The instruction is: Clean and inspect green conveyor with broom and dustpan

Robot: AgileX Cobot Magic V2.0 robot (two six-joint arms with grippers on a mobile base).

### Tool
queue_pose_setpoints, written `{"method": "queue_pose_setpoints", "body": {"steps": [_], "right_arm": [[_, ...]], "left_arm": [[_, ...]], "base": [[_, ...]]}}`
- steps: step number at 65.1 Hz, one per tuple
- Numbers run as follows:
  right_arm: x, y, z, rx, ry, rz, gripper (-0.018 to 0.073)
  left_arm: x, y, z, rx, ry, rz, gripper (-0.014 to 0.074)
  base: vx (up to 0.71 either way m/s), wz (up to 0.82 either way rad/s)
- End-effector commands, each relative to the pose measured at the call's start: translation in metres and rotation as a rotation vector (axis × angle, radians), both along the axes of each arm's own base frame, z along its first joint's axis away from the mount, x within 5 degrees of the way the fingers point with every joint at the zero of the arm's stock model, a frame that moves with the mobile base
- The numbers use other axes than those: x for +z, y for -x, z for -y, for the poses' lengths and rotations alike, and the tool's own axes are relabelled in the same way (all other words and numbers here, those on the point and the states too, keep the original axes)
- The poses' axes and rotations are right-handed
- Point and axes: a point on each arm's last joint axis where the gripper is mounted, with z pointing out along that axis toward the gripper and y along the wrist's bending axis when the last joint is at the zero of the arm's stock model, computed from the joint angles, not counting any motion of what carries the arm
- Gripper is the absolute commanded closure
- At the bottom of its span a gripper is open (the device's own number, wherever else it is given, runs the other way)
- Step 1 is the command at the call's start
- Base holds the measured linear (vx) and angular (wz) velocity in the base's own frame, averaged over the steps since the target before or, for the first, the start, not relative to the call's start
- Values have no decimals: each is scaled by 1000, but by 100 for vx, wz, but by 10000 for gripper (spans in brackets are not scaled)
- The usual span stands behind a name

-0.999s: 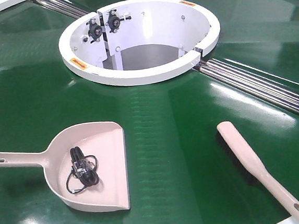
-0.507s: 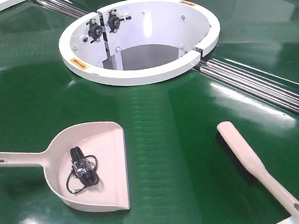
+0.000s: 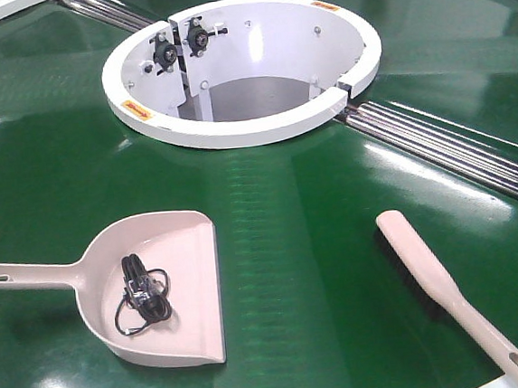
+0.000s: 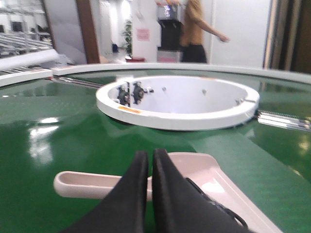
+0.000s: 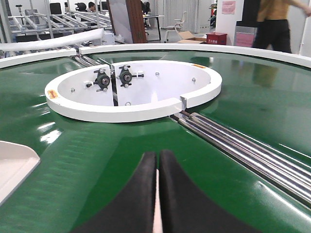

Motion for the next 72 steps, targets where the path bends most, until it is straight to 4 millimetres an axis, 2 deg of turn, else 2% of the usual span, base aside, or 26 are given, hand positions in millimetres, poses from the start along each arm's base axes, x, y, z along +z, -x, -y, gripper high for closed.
{"method": "queue_pose_setpoints", "body": {"steps": [1, 72], "right_arm": [[15, 0, 1, -9, -9, 94, 568], [15, 0, 1, -9, -7, 94, 568]], "left_arm": [[-2, 1, -2, 22, 39, 30, 602], [-3, 1, -2, 22, 33, 17, 602]], "base": [[0, 0], [0, 0]]}}
